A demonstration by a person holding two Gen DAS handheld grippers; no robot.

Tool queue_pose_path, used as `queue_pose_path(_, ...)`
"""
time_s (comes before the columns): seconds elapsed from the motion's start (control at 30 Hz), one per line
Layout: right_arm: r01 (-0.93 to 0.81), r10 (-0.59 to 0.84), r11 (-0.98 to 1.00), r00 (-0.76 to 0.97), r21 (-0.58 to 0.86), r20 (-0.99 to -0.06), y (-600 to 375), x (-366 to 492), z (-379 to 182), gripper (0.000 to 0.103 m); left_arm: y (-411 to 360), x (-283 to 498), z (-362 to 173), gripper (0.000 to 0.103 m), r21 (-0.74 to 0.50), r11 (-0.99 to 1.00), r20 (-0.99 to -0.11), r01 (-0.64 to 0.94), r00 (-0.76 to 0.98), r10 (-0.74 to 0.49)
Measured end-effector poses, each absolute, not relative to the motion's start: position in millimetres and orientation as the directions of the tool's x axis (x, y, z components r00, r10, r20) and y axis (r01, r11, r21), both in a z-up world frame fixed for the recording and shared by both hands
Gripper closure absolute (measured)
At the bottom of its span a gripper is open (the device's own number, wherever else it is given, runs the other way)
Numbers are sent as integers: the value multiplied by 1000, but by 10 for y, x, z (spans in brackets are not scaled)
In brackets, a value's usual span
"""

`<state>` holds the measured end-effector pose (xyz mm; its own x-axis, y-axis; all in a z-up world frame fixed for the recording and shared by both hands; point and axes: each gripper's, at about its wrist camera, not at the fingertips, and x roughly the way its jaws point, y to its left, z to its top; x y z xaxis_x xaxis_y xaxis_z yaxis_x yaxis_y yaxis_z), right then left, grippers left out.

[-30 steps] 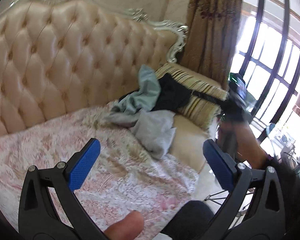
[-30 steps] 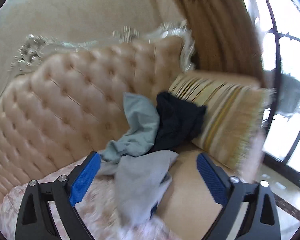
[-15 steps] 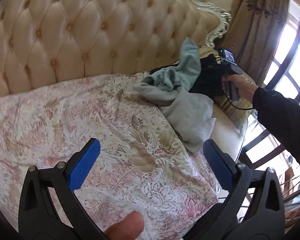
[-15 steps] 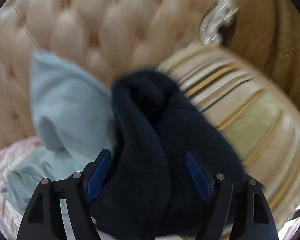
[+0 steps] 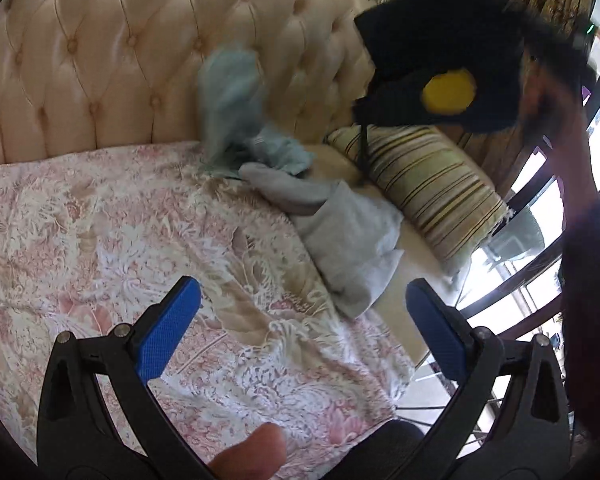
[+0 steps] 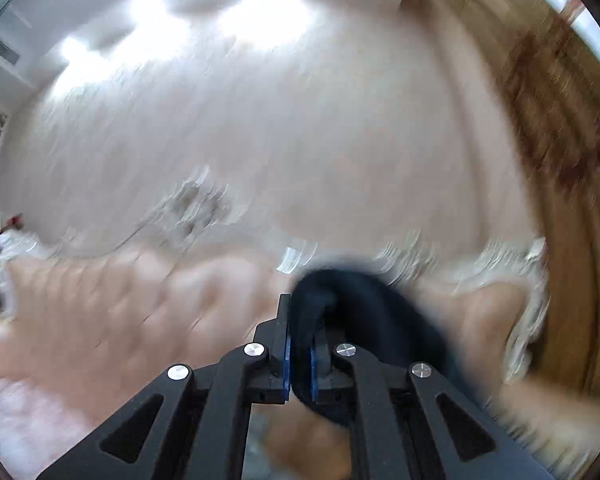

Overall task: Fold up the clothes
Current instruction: 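Reach the right tool to the navy sweatshirt and grasp it, then lift the navy sweatshirt with the right tool while the left tool grasps another edge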

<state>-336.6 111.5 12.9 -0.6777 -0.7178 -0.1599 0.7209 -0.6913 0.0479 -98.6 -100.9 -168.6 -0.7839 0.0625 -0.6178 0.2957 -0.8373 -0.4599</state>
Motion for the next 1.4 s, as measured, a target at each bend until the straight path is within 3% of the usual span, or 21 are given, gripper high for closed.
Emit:
queue_pose_path(0.13, 619, -655, -722, -470, 308, -592, 816, -3098, -1481, 96, -1015, -818, -1472, 0, -465, -839, -582, 281, -812, 51)
queue_pose_path(0.2, 551, -593, -756, -345, 355, -727, 748, -2859, -2257, 92, -1025, -771, -1414, 0, -461, -843, -576, 278, -816, 46)
queue_pose_path(0.27, 512, -547, -777, -260, 367, -796, 744, -2595, -2711, 92, -1036, -722, -1383, 0, -467, -840, -569, 276, -821, 47)
queue_pose_path(0.43, 581, -540, -776, -407, 247, -736, 727, -2099, -2574, 96, -1110, -761, -1497, 0, -536, -797, -578, 277, -809, 108)
queue_pose_path(0.47, 599, -553, -767, -436, 230, -710, 729, -2076, -2446, 103, -1164, -845, -1592, 0, -583, -767, -588, 269, -791, 168)
queue_pose_path(0.53, 640, -597, -739, -476, 211, -645, 712, -1950, -2186, 103, -1268, -1022, -1773, 0, -670, -697, -587, 256, -757, 287)
queue_pose_path(0.6, 653, -577, -748, -550, 119, -603, 628, -1829, -1920, 103, -1349, -1254, -1909, 0, -757, -616, -534, 218, -750, 391)
queue_pose_path(0.73, 523, -467, -845, -620, 113, -630, 738, -1967, -1809, 101, -1464, -1792, -2216, 0, -824, -488, -527, 289, -707, 471)
queue_pose_path(0.77, 484, -464, -861, -618, 158, -635, 858, -2019, -1835, 98, -1457, -1965, -2354, 0, -824, -475, -541, 309, -678, 498)
queue_pose_path(0.83, 389, -460, -882, -589, 266, -664, 1166, -2139, -1920, 83, -1444, -2160, -2602, 0, -801, -463, -590, 380, -631, 504)
queue_pose_path(0.87, 344, -462, -885, -577, 313, -673, 1284, -2203, -1976, 65, -1421, -2261, -2779, 1, -805, -423, -592, 415, -601, 537)
queue_pose_path(0.9, 300, -478, -878, -572, 372, -667, 1441, -2255, -2037, 46, -1394, -2355, -2929, 9, -809, -386, -588, 444, -577, 568)
queue_pose_path(0.93, 265, -491, -869, -574, 418, -655, 1625, -2268, -2068, 40, -1359, -2428, -3006, 16, -817, -353, -572, 456, -569, 591)
queue_pose_path(1.0, 189, -506, -847, -572, 497, -645, 1830, -2333, -2197, 34, -1289, -2576, -3161, 17, -830, -285, -538, 479, -554, 635)
queue_pose_path(1.03, 149, -514, -832, -572, 534, -640, 1923, -2368, -2267, 34, -1254, -2650, -3238, 26, -834, -251, -519, 491, -547, 657)
queue_pose_path(1.07, 126, -528, -815, -565, 566, -634, 1974, -2405, -2313, 34, -1224, -2712, -3248, 38, -838, -242, -510, 489, -543, 667)
queue_pose_path(1.1, 108, -544, -796, -557, 595, -628, 2015, -2442, -2353, 34, -1210, -2744, -3075, 87, -840, -302, -528, 451, -550, 647)
queue_pose_path(1.2, 124, -559, -780, -578, 614, -594, 2055, -2491, -2310, 33, -1166, -2833, -2526, 92, -823, -467, -563, 324, -578, 591)
queue_pose_path(1.33, 166, -558, -782, -616, 600, -556, 2018, -2593, -2142, 31, -1128, -2834, -1351, 93, -815, -571, -481, 98, -663, 573)
queue_pose_path(1.4, 196, -491, -838, -678, 509, -548, 1962, -2554, -1944, 31, -1119, -2798, -684, 93, -776, -631, -446, -3, -705, 551)
